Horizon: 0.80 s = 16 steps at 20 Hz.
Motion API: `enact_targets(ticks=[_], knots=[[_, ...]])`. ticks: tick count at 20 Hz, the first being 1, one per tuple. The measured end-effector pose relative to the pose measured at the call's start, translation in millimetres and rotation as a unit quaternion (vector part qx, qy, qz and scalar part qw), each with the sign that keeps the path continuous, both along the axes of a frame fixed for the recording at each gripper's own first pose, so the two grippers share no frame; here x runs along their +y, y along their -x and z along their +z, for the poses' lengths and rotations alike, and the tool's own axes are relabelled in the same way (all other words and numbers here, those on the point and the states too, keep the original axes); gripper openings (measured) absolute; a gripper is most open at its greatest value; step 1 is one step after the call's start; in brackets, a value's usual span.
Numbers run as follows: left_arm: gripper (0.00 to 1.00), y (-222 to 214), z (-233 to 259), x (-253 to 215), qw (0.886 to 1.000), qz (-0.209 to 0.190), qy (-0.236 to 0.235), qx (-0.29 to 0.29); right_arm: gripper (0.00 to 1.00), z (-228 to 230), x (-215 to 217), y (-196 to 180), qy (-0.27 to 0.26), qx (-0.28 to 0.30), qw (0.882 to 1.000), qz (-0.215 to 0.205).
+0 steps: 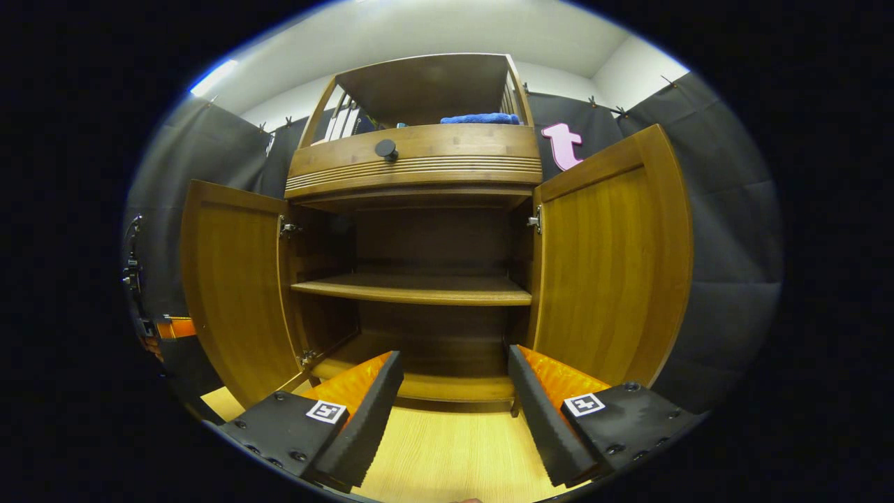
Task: Open the right door of the double-door shoe cabinet with the right hand, and open the left door with the left hand.
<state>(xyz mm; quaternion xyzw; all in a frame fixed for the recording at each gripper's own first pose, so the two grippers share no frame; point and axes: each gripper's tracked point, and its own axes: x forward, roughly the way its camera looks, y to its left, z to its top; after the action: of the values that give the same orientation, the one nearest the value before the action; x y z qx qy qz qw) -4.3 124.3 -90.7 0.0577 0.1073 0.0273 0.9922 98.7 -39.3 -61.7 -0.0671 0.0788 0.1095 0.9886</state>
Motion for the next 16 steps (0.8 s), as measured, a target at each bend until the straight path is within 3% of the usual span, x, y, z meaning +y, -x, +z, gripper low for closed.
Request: enact_targets(ticks=[2,4,5,6,7,8,9,12,13,16], knots=[[0.12,22.2,3.2,5.4,1.0,0.026,-0.004,-0.001,0.89,-1.5,5.5,-1.8,0.0,0.003,1.0,0.012],[0.0,39.4,20.1,-1.0,0.999,0.044,0.004,-0.023,0.89,-1.9,10.0,-3.6,-0.002,0.005,1.0,0.023],[0.0,45.5,31.7,-8.0,0.998,0.049,0.003,-0.04,0.89,-3.0,11.9,-4.4,-0.004,0.007,1.0,0.027],[0.16,48.2,43.6,-14.9,0.997,0.057,0.0,-0.059,0.89,-2.3,14.4,-4.7,-0.006,0.009,0.999,0.032],[0.0,48.4,55.4,-20.8,0.995,0.067,-0.003,-0.077,0.89,-2.3,15.2,-3.7,-0.007,0.01,0.999,0.037],[0.07,44.3,63.2,-31.7,0.993,0.071,-0.003,-0.089,0.89,-2.0,14.9,-2.3,-0.007,0.01,0.999,0.04],[0.08,38.2,70.8,-44.5,0.993,0.07,-0.007,-0.099,1.0,-0.3,14.7,-2.2,-0.007,0.006,0.999,0.042],[0.08,12.3,85.5,-92.4,0.992,0.04,-0.011,-0.12,0.89,4.2,8.5,0.7,-0.002,-0.003,0.999,0.04],[0.04,1.3,82.8,-113.7,0.993,0.019,0.003,-0.118,0.89,5.4,5.5,0.9,-0.001,-0.006,0.999,0.036],[0.08,-26.6,80.8,-161.3,0.993,-0.036,0.026,-0.111,0.89,8.1,-7.5,4.4,-0.003,-0.013,1.0,0.019]])
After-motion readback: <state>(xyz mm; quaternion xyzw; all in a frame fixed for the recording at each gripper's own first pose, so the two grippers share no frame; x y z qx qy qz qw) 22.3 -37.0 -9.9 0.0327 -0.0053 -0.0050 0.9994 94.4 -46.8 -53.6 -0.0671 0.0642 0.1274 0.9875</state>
